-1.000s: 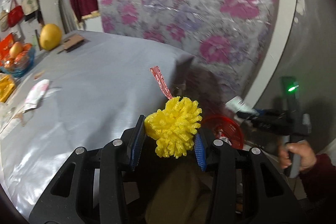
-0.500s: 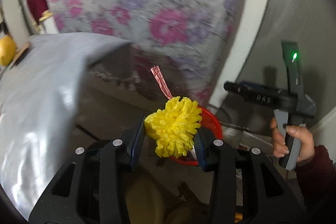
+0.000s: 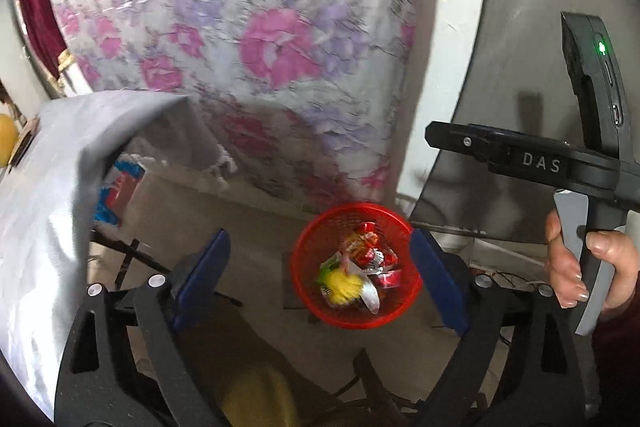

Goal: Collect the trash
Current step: 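Open the left tool to drop the mesh ball while the right tool drops the tube box, then move both tools back over the table toward the tissue and plastic cup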

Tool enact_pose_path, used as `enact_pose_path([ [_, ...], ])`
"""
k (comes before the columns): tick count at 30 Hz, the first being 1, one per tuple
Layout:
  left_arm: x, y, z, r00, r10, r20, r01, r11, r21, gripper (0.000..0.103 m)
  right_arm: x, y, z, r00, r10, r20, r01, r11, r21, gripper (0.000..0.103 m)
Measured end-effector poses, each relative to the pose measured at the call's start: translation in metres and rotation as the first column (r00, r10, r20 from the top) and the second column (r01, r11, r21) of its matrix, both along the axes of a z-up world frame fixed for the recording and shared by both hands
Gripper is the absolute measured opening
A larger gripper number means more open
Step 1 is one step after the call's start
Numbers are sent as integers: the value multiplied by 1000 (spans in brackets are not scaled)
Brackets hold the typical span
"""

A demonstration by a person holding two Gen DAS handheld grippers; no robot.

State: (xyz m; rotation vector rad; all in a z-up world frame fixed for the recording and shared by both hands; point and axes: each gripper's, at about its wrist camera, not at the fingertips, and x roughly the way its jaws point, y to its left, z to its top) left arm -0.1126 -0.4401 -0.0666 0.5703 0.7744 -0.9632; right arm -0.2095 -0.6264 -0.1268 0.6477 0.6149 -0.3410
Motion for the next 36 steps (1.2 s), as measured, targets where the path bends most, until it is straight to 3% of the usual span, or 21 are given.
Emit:
enact_pose_path([
  [14,20,69,46,983,174,59,-167,980,-107,93,18,54,52,990,122,67,-117,990,-81,73],
  [23,20,118,78,963,254,91,-233,952,-199,95,17,92,96,976,187,115,-167,972,-167,87],
  [29,26,161,94,931,344,118,-308,918,-249,96,17,126,122,960,242,138,-212,955,-206,91],
  [36,52,230,105,868,484,113,-432,847,-310,96,38,168,135,936,326,135,-295,933,-207,94],
])
